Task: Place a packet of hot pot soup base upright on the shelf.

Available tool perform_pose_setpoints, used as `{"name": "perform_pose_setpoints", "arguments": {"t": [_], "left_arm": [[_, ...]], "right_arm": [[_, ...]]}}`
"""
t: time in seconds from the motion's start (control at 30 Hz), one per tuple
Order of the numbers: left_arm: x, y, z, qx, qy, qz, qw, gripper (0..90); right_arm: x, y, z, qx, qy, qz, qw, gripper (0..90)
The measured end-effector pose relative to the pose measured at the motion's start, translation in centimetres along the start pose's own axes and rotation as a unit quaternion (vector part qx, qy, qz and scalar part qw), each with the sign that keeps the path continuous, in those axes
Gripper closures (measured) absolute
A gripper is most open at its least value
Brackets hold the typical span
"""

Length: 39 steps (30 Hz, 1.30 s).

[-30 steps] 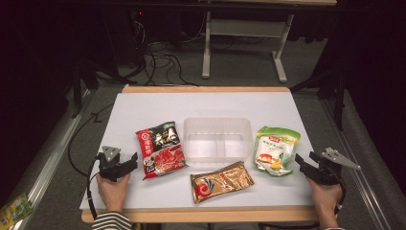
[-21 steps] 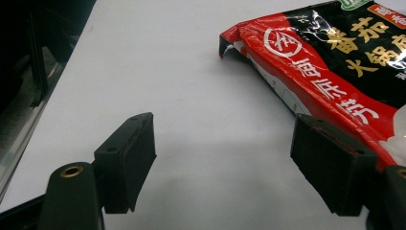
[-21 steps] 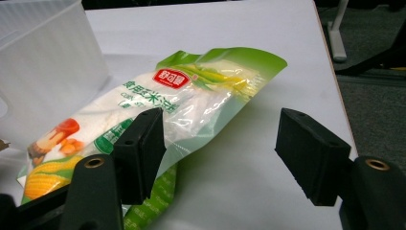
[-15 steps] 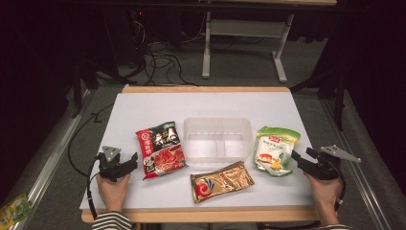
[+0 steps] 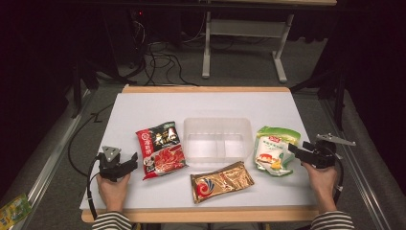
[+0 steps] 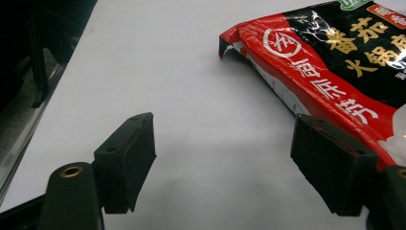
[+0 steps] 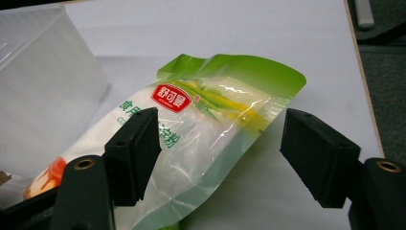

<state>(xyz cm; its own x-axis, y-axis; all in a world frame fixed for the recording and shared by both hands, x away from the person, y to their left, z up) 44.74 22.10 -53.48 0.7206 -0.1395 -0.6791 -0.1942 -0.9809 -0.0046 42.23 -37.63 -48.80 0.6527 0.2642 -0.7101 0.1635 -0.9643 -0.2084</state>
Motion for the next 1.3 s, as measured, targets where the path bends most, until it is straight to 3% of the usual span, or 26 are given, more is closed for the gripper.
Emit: {"name": "perform_pose_setpoints", "arguments": {"t": [0.67, 1.03, 1.3], "left_arm": [[0.1, 0.2, 0.0, 0.009, -0.002, -0.002, 1.0, 23.9], [0.1, 0.2, 0.0, 0.01, -0.002, -0.003, 0.9999, 23.8], [0.1, 0.2, 0.0, 0.01, -0.002, -0.002, 0.9999, 23.6]], "right_arm": [[3.4, 0.4, -1.0, 0.019, -0.076, -0.018, 0.9968, 25.3], [4.3, 1.1, -0.8, 0.044, -0.095, -0.034, 0.994, 22.1], [4.9, 0.3, -0.9, 0.05, -0.104, -0.06, 0.9915, 20.8]]}}
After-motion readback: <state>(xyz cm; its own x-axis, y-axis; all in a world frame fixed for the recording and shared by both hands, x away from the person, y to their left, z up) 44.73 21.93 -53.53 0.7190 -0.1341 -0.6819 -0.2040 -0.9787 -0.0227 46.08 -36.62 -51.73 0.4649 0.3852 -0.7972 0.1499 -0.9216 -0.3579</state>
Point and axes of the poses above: each handheld gripper's, and its own axes: x roughly forward along the jaws, z roughly out of its underside, y roughly to its right, the point moved 9 cm from there along x, roughly forward along the jaws, and after that the axes turned 9 degrees about -y, right-handed, at the moved point
